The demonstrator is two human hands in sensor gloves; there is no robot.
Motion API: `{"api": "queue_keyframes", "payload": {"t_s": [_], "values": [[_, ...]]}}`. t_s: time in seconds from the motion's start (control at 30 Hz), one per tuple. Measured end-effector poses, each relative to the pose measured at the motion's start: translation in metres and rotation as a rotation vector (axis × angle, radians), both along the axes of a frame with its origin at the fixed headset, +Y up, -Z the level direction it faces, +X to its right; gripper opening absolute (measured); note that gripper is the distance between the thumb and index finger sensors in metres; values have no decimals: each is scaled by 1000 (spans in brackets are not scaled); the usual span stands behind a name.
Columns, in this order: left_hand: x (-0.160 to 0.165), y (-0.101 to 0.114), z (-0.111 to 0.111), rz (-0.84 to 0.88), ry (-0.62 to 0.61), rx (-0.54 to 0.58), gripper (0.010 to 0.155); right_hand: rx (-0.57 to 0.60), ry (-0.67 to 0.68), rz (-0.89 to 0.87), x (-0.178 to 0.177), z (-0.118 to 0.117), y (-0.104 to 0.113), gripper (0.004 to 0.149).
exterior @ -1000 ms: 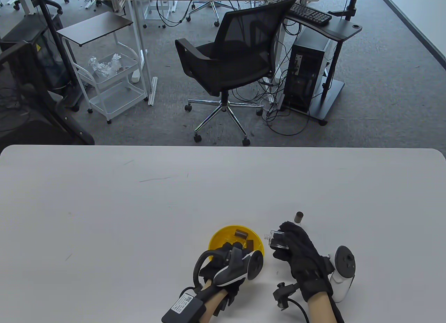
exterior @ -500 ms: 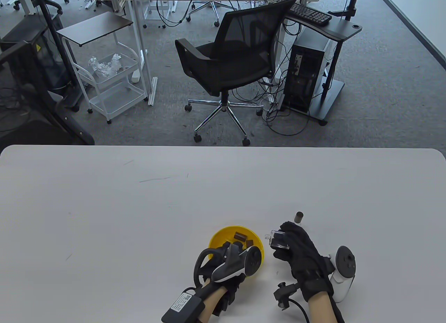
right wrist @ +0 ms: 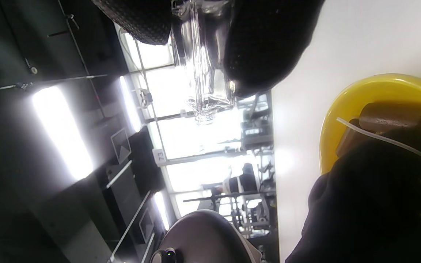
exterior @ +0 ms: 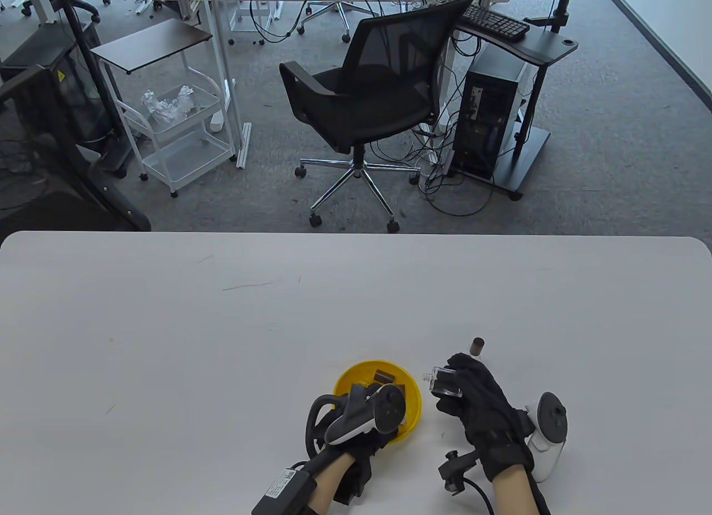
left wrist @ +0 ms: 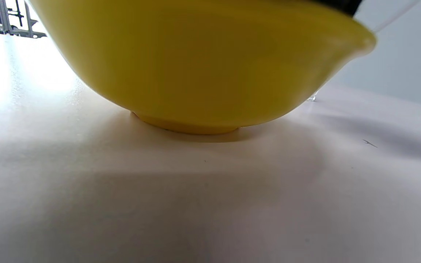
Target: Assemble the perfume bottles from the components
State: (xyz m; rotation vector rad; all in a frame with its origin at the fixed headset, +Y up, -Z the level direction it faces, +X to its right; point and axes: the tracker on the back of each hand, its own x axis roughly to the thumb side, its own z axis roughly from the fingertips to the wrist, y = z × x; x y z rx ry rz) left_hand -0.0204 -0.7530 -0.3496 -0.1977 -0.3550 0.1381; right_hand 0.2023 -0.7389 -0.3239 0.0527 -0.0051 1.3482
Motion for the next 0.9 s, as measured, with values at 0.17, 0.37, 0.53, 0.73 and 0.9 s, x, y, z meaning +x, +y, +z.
{"api": "queue_keyframes", "payload": {"t_s": [0.17, 0.37, 0.53, 0.73, 0.9], "values": [[-7, 1, 0, 93, 13, -24, 44, -5, 8, 10, -1, -1, -1, 47], [-18, 3, 0, 229, 34, -39, 47, -6, 10, 16, -1, -1, -1, 47], [-33, 9, 3, 343, 37, -16, 47, -11, 9, 13, -1, -2, -2, 47], [-52, 20, 11, 486, 24, 27, 48, -18, 19, 10, -3, -2, -3, 47], [-70, 23, 18, 556, 31, 52, 48, -22, 40, 24, -7, -2, -3, 47]]}}
